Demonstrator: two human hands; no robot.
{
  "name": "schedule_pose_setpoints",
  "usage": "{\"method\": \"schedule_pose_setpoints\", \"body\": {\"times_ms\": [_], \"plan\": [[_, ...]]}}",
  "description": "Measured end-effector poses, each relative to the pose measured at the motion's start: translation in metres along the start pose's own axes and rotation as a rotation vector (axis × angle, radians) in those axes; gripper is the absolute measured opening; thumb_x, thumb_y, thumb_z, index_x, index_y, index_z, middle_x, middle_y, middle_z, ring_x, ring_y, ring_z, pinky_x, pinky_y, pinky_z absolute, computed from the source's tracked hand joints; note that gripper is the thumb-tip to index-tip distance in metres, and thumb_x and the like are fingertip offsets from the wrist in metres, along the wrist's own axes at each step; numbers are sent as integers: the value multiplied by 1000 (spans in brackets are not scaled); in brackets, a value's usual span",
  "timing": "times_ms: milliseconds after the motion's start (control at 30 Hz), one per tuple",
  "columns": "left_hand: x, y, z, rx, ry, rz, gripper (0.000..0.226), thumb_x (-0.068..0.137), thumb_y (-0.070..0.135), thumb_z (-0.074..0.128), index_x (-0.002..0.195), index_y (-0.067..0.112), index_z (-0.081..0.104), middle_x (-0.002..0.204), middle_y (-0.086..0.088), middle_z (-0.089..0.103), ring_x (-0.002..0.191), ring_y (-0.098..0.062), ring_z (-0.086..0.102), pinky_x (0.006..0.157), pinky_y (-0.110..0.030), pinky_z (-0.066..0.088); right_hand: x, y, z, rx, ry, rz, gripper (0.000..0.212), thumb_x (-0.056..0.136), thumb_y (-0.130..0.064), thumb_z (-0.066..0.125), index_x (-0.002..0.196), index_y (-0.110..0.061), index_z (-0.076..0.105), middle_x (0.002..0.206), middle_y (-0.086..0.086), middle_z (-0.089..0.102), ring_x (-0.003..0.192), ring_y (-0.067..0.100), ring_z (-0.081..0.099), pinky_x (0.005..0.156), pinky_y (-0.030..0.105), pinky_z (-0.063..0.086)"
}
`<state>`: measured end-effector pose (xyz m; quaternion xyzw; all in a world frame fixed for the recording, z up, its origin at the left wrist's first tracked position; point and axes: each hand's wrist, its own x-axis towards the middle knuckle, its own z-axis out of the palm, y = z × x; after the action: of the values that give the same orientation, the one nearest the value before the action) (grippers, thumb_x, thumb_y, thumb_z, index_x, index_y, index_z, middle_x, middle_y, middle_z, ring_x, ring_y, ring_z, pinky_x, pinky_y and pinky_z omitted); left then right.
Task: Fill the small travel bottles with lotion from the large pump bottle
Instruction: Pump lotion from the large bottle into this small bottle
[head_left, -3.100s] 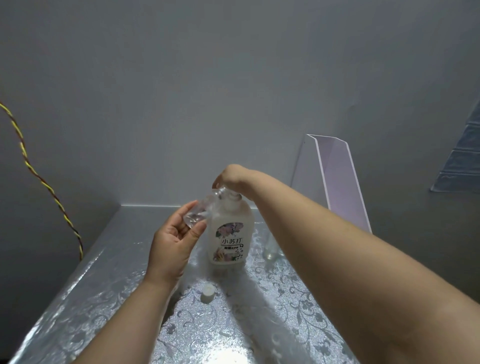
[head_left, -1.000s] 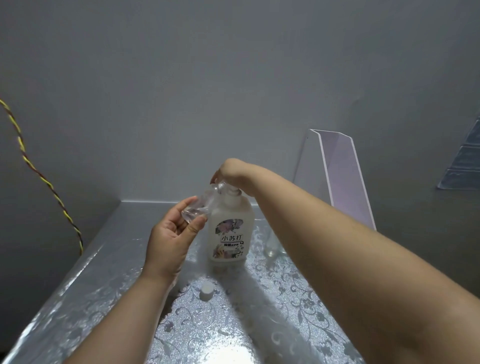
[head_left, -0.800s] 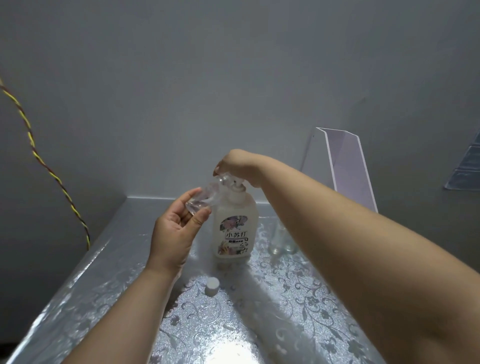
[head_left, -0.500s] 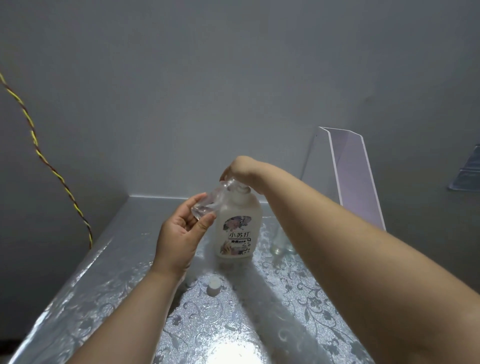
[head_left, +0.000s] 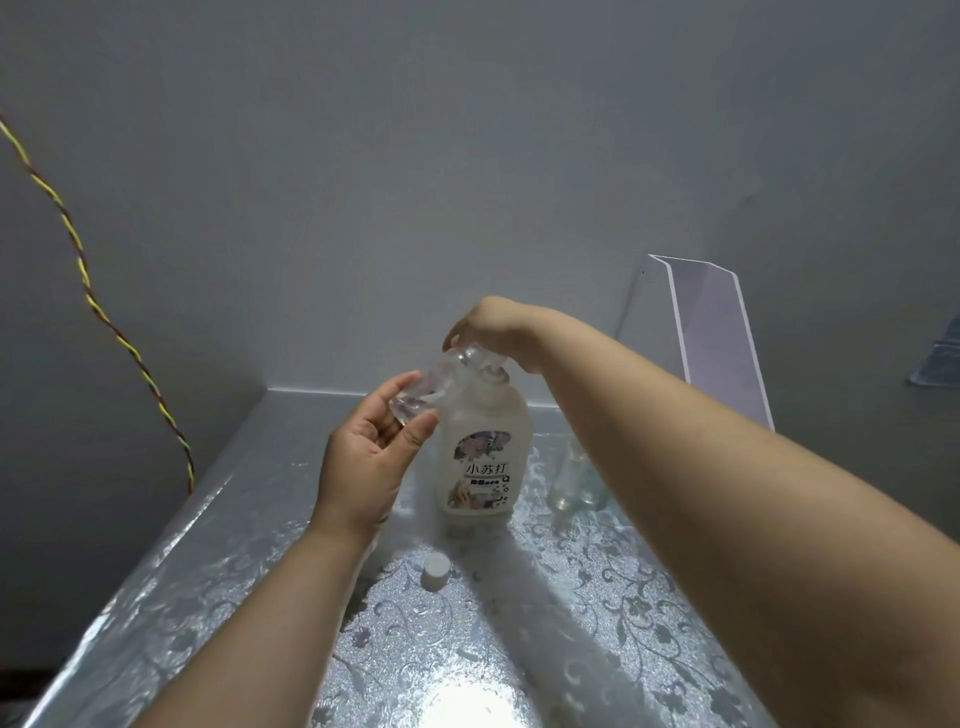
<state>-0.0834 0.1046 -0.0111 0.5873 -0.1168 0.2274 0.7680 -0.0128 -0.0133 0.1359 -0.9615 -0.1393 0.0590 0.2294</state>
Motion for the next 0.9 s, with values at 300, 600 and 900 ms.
{"method": "schedule_pose_setpoints", "body": {"times_ms": [300, 600, 900], "plan": [[-4, -6, -1, 18, 6, -47, 38, 79, 14, 72, 112, 31, 65, 92, 5, 71, 90, -11, 61, 84, -20, 52, -1, 3, 10, 42, 19, 76, 38, 92, -12, 57, 128, 1, 57, 135, 18, 55, 94, 20, 48, 78, 26, 36], [4, -1, 0, 59, 6, 10, 36, 76, 27, 73, 109, 39, 67, 77, -1, 55, 83, -18, 51, 83, -28, 47, 1, -1, -1, 50, 42, 3, 32, 97, -5, 45, 122, -4, 64, 130, 11, 60, 117, 28, 56, 90, 30, 45], [-2, -9, -1, 32, 4, -28, 38, 80, 13, 72, 112, 32, 64, 90, 7, 73, 90, -11, 61, 83, -19, 51, 4, 6, 12, 2, 10, 7, 40, 94, 9, 38, 125, 0, 61, 132, 12, 59, 122, 29, 56, 102, 35, 43]]}}
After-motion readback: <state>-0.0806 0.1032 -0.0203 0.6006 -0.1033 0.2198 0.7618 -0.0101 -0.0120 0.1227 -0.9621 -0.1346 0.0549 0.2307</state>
